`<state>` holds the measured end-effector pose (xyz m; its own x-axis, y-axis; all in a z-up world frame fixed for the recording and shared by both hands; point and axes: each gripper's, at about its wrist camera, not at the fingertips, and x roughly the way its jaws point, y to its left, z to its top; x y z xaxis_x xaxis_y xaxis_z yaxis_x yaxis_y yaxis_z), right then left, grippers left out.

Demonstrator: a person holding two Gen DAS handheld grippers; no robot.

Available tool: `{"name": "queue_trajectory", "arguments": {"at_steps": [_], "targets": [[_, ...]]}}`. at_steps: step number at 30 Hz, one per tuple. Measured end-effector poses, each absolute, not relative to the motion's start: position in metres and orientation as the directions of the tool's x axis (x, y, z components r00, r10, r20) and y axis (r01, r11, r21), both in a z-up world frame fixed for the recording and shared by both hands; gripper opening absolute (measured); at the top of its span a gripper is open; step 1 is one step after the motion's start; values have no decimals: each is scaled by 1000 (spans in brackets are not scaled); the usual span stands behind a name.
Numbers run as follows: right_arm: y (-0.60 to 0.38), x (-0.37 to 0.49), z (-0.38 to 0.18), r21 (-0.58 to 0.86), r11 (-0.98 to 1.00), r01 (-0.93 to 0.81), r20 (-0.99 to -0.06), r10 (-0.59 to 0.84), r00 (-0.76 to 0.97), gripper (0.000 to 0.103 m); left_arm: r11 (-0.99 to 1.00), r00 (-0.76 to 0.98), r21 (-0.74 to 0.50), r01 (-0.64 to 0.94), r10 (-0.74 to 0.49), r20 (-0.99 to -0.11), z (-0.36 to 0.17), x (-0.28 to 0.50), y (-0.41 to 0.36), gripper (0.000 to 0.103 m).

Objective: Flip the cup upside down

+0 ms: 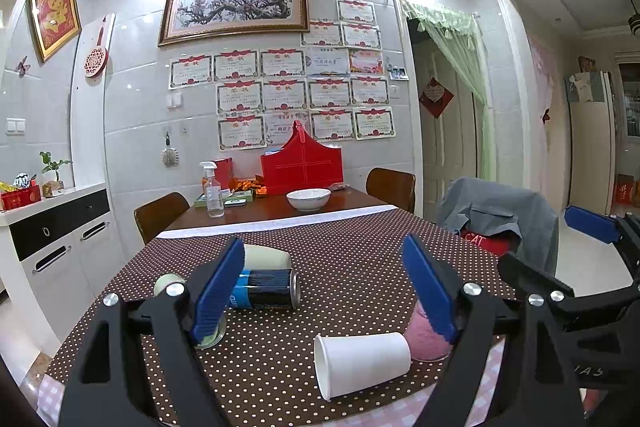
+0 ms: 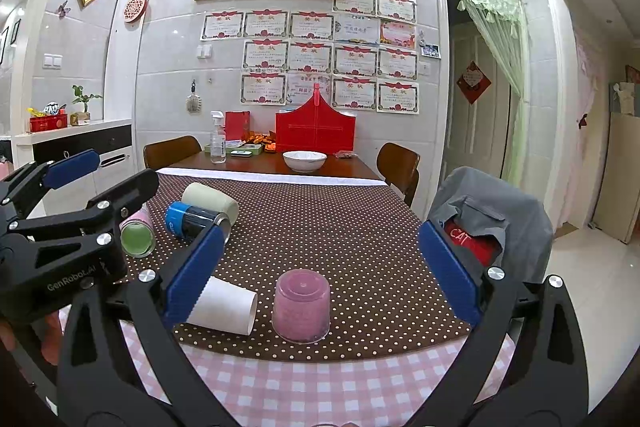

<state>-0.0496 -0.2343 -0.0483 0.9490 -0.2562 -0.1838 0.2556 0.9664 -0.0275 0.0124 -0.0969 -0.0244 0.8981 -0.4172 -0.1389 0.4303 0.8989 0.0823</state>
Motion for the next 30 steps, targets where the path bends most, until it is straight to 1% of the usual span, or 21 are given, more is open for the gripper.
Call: {"name": "queue_trajectory", "arguments": {"at_steps": [30], "targets": [[-236,-50,-51,-30,966,255,-188,-256,948,96,899,898,85,430,-416,-143,-25,16,-89,80]]}}
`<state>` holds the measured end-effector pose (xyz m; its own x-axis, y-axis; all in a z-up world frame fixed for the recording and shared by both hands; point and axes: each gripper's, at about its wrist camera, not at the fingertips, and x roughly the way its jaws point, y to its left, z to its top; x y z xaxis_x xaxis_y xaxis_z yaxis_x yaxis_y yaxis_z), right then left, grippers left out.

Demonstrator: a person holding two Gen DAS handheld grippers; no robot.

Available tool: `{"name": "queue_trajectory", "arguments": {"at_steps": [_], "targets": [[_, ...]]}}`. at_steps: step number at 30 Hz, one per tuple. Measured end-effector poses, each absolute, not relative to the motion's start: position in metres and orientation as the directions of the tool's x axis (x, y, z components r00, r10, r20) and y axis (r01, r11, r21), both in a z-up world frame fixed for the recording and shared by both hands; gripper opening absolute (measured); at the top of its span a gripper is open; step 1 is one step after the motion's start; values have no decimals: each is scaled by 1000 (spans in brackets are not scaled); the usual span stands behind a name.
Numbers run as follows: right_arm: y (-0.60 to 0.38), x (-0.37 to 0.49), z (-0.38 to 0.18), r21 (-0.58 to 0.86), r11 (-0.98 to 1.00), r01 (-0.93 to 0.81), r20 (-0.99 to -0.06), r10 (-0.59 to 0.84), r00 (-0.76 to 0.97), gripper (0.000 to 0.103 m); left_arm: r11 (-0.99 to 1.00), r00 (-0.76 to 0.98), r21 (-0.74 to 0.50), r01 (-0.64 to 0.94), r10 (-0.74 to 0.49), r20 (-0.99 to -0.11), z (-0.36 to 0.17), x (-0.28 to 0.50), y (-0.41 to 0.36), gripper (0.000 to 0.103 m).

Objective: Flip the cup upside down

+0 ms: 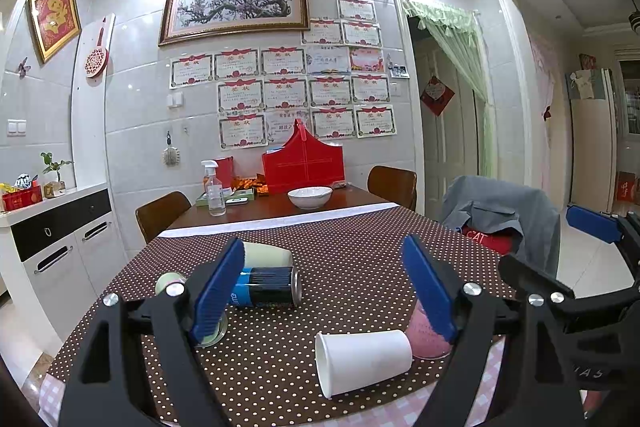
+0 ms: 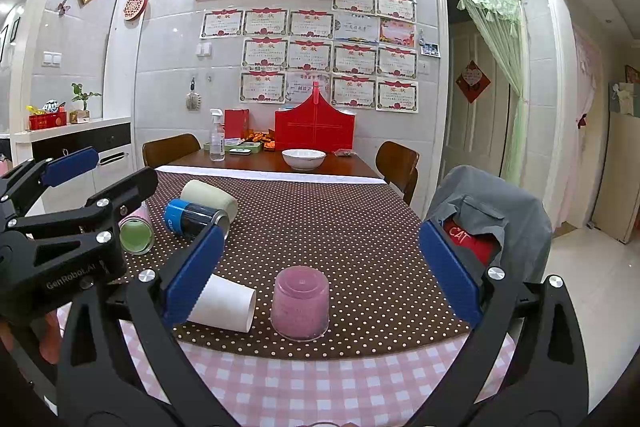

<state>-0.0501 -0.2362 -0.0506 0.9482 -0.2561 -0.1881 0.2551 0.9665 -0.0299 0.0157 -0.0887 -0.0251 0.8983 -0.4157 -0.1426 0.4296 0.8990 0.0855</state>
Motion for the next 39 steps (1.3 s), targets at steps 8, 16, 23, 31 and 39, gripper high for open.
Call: {"name": "queue_trajectory", "arguments": {"at_steps": [8,16,23,31,39], "targets": [[-236,-50,-50,-31,966,255,-188,-256,948,96,898,898,86,430,-417,-143,-25,15,-91,80],[-236,-50,-50,-31,966,255,-188,-256,948,96,899,898,87,430,-415,-144,-25,17,-86,80],[-238,-50,-52,-31,966,255,-189,-256,948,96,901,902,98,423,-408,-142,-29,17,-81,80],[-237,-50,-51,-33,966,256,-191,-258,947,96,901,902,101,422,-406,-147,-30,18,-77,80],[-248,-50,-63,-38,964,263,-210,-265,941,96,902,902,112,417,-395,-177,-34,25,-77,80]]}}
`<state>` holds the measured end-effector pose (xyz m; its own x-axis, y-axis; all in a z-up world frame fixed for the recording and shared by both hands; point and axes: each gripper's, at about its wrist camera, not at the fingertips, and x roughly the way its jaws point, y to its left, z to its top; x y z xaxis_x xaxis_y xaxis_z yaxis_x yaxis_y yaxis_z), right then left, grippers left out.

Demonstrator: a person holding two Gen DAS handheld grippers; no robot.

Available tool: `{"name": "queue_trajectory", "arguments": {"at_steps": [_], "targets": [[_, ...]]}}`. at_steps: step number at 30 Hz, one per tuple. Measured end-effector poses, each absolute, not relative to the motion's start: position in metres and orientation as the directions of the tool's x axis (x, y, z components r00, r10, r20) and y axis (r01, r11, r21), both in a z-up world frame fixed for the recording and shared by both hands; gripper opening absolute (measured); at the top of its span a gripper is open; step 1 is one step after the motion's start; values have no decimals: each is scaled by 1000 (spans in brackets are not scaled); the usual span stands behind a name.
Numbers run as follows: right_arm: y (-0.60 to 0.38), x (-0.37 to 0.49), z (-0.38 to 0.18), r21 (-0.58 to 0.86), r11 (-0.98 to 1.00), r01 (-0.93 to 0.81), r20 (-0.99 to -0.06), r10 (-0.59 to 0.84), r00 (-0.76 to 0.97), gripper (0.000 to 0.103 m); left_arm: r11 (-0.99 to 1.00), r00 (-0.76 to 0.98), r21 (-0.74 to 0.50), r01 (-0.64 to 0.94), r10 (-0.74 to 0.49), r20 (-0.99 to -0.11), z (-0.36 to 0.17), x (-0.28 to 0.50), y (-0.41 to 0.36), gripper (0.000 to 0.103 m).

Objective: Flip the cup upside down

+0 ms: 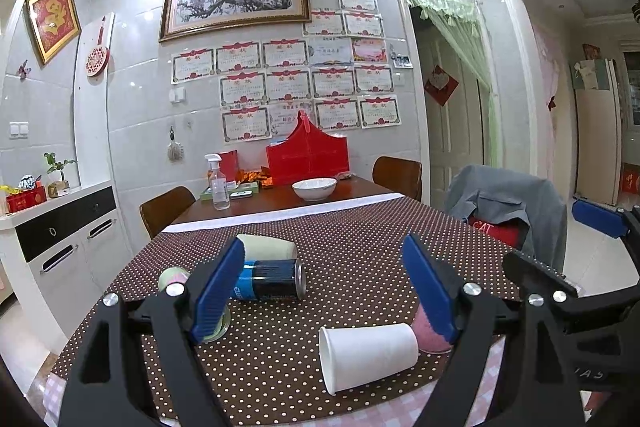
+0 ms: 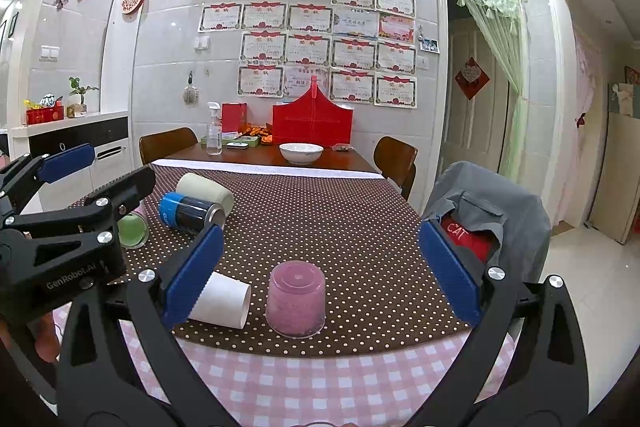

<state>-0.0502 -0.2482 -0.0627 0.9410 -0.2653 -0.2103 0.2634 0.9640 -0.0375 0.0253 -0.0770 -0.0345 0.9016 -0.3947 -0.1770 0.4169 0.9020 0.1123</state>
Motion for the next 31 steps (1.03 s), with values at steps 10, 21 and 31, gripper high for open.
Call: {"name": "queue_trajectory", "arguments": {"at_steps": [10,21,31], "targets": [[-261,-48,-72,-37,961,274,-239,-274,931,96,899,895,124,421,-389,-218,-39,33,-91,80],[-269,-38,-78,-15,958,286,-259,-280,924,96,894,893,152,421,-380,-240,-45,43,-111,80],[-300,-20,-103,-12,917,398,-355,-376,856,96,892,884,156,423,-369,-286,-54,72,-126,80]]}}
